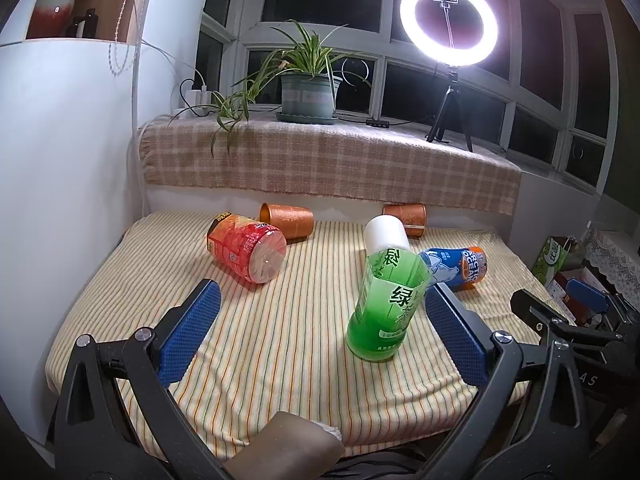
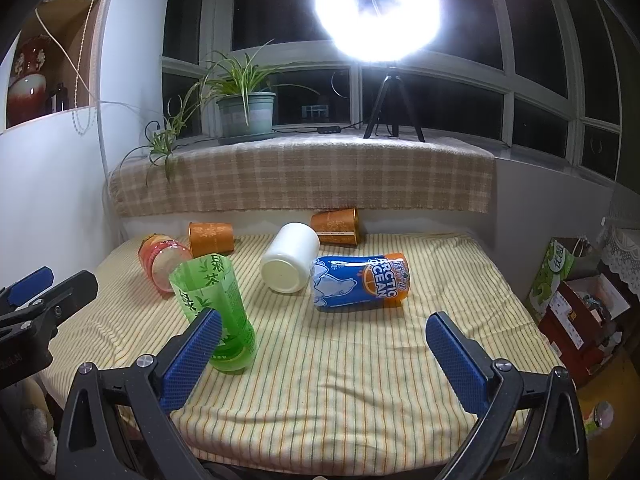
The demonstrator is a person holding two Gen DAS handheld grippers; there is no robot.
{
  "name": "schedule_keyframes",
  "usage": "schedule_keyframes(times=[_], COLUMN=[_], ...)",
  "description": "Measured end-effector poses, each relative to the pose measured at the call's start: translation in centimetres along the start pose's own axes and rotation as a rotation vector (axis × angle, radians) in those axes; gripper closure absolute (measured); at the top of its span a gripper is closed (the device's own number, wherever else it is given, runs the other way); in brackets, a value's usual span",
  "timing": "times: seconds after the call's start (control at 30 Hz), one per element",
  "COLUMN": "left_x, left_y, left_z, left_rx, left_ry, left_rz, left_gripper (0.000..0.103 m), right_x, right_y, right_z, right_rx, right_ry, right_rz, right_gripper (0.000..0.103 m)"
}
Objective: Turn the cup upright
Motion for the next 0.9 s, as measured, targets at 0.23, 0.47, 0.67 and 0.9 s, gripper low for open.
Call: schedule_keyframes(times=[0.23, 0.47, 0.67, 0.9], left_x=[0.00, 0.02, 0.01, -0.05], left_y=[-0.02, -0.03, -0.01, -0.05], left_z=[0.04, 0.05, 0.04, 0.04], left_rx=[0.000, 0.002, 0.002, 0.002], left_ry=[-0.001, -0.001, -0.002, -0.005], left_rz=[0.001, 0.003, 0.003, 0.003], left_gripper=[0.000, 0.000, 0.000, 0.000], right_x=[0.00, 0.00, 0.10, 0.11], right_y=[0.01, -0.02, 0.04, -0.01], right_z=[0.05, 0.00, 0.00, 0.03], right_rx=[0.000, 0.000, 0.005, 0.005], right_ry=[-0.002, -0.001, -0.002, 0.001], right_rz=[-0.001, -0.001, -0.002, 0.000], right_gripper=[0.000, 0.000, 0.000, 0.000])
Point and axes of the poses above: each gripper's, at about its wrist camera, not at the fingertips, and x roughly against the way its jaws point, z to its left, y to its top, the point moved 2 cm from there along -x, roughly the way its jaws point, and after that the axes turned 11 degrees about -x, right-handed, at the moved point
